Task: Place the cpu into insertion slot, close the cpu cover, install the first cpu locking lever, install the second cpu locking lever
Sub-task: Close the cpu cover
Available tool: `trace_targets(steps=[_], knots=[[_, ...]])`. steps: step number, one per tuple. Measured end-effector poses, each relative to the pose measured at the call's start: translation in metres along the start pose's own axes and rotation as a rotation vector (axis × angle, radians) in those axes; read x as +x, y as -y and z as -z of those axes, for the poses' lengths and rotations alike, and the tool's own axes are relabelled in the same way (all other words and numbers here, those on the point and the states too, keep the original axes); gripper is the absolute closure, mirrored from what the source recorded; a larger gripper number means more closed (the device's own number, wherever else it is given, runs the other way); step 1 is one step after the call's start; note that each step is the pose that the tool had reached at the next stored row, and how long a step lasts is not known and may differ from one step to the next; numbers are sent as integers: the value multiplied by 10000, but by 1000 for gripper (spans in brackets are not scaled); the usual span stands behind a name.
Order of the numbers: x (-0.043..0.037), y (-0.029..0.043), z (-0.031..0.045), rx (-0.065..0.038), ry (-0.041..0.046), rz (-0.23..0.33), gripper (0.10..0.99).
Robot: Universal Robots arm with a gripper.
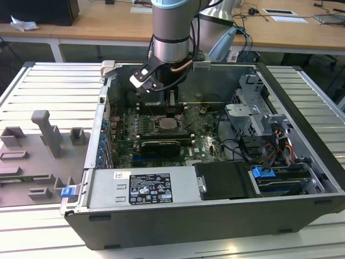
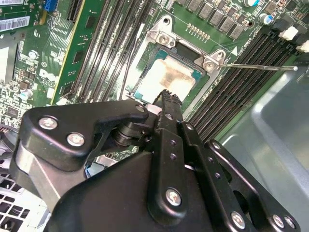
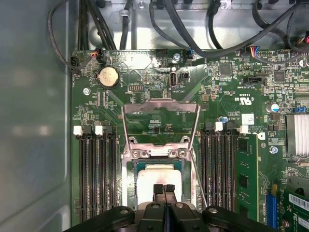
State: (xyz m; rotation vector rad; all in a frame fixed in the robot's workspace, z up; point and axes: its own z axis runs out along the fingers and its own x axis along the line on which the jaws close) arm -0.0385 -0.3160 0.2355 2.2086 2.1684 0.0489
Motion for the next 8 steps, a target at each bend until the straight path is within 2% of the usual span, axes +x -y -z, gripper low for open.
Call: trace_targets(steps=[5,8], knots=[[0,-18,9,2,4,0,980],[0,-21,58,1,1,0,980]])
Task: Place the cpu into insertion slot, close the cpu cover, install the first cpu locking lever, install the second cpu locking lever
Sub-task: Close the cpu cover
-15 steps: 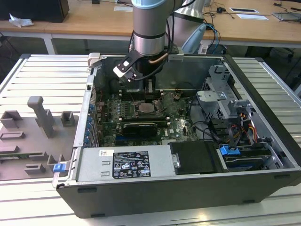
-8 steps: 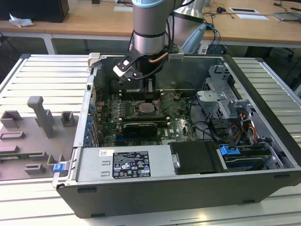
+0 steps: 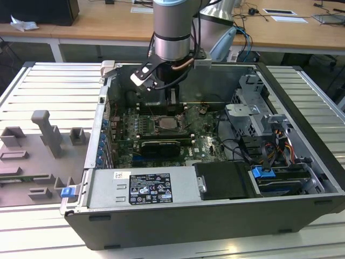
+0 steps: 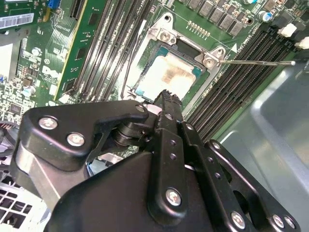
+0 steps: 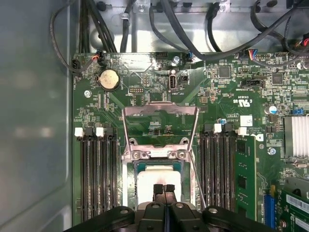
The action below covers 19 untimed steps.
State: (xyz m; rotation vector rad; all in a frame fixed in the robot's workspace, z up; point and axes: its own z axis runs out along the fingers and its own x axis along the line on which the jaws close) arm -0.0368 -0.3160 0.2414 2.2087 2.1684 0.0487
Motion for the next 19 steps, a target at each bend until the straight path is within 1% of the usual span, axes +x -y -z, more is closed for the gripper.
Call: trace_targets(steps=[5,9,19], knots=[[-1,-3,63,1,1,0,980],[-1,-5,92,1,1,1,980],[0,-8,103,1,1,0,980]])
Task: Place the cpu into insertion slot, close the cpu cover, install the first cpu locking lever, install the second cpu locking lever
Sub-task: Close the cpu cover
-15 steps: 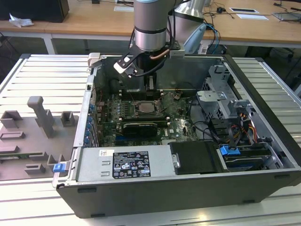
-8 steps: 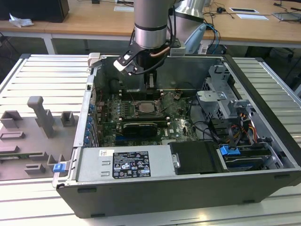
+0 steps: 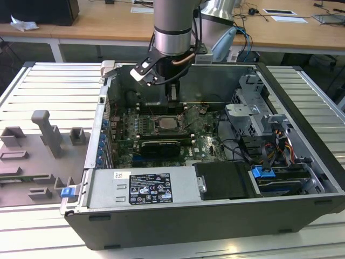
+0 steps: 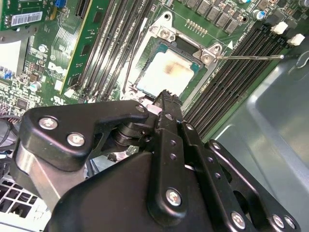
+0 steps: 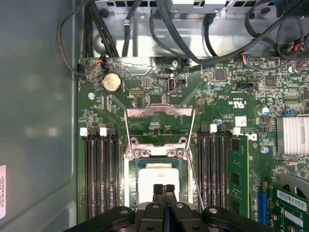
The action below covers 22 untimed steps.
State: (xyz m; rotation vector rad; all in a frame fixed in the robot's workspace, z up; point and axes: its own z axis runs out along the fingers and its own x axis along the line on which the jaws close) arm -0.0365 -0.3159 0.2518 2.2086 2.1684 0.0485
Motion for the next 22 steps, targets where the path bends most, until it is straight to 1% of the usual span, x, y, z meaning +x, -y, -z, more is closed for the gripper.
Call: trace_targets(steps=[4,14,22], knots=[[0,-3,0,0,-1,1,980],[1,-71,-3,0,0,0,980],[2,-97,-4,0,-1,1,980]])
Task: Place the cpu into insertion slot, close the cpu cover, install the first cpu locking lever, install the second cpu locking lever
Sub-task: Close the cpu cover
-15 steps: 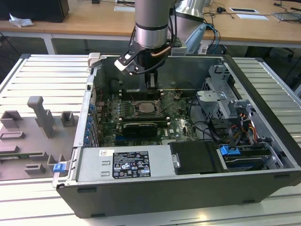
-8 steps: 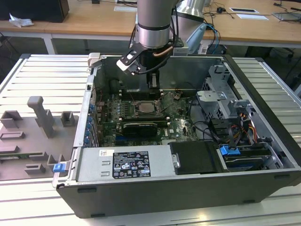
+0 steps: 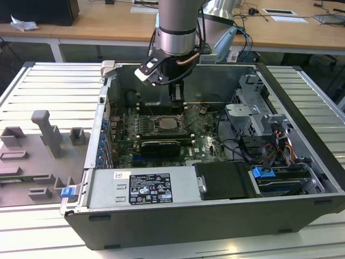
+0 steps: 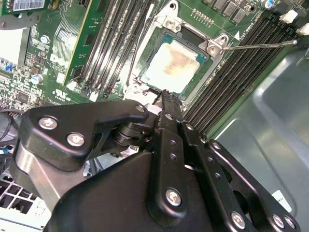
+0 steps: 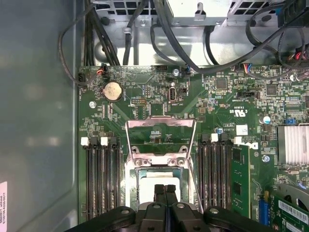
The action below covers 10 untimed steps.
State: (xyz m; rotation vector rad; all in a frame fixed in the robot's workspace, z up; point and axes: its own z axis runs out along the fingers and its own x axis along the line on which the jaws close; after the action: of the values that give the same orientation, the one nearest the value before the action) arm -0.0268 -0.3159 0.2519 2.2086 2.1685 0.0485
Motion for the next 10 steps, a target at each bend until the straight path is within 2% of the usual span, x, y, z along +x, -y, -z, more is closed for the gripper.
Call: trace_targets(steps=[10], knots=[[0,-22,0,0,0,-1,980]])
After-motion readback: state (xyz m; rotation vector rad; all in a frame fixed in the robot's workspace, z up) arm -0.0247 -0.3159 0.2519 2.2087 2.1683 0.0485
